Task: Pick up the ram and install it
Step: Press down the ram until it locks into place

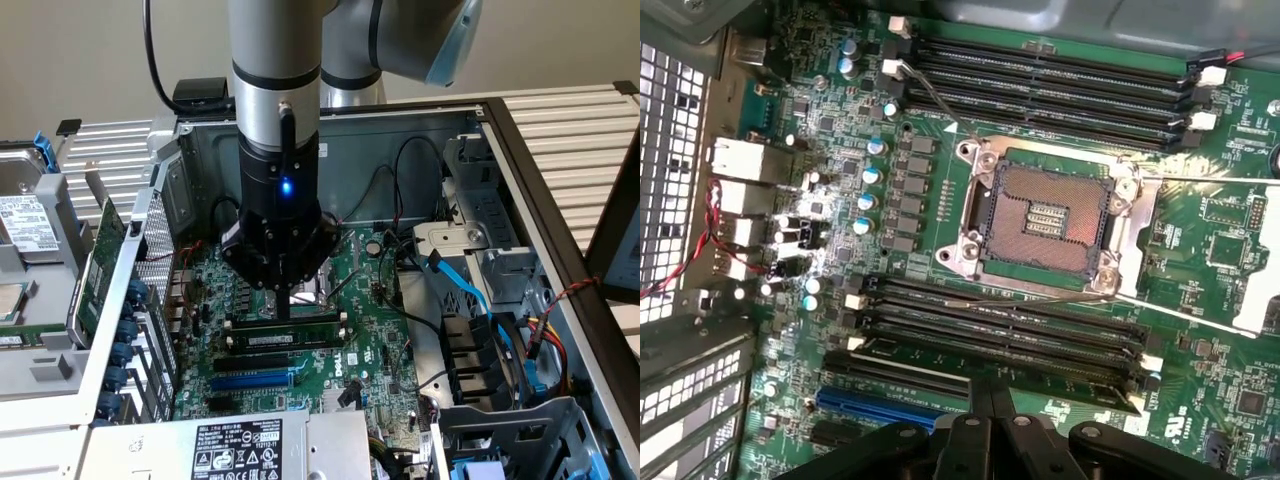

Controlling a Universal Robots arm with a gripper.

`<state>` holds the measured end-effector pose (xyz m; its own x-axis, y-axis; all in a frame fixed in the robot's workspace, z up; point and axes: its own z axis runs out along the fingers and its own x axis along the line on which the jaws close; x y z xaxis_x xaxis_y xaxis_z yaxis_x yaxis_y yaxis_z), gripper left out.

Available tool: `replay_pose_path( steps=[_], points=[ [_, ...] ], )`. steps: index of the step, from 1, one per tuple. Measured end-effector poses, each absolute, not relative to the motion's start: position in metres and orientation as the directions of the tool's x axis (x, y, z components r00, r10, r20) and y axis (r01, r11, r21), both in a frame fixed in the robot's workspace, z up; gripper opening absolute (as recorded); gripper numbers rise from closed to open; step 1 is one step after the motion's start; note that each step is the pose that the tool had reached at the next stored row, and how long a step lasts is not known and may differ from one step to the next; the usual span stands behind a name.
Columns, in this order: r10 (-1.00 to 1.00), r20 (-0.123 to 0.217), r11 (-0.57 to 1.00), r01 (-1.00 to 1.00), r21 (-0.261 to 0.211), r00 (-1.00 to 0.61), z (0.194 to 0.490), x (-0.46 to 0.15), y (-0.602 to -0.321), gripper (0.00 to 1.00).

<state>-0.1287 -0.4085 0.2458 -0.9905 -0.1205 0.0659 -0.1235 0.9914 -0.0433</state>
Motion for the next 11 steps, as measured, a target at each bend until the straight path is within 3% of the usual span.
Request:
replay_pose_path(
  steps=[11],
  points=[
    [-0.053, 0.064, 0.997, -0.056, -0.046, -0.997, 0.2457, -0.1287, -0.4085, 0.11]
  ],
)
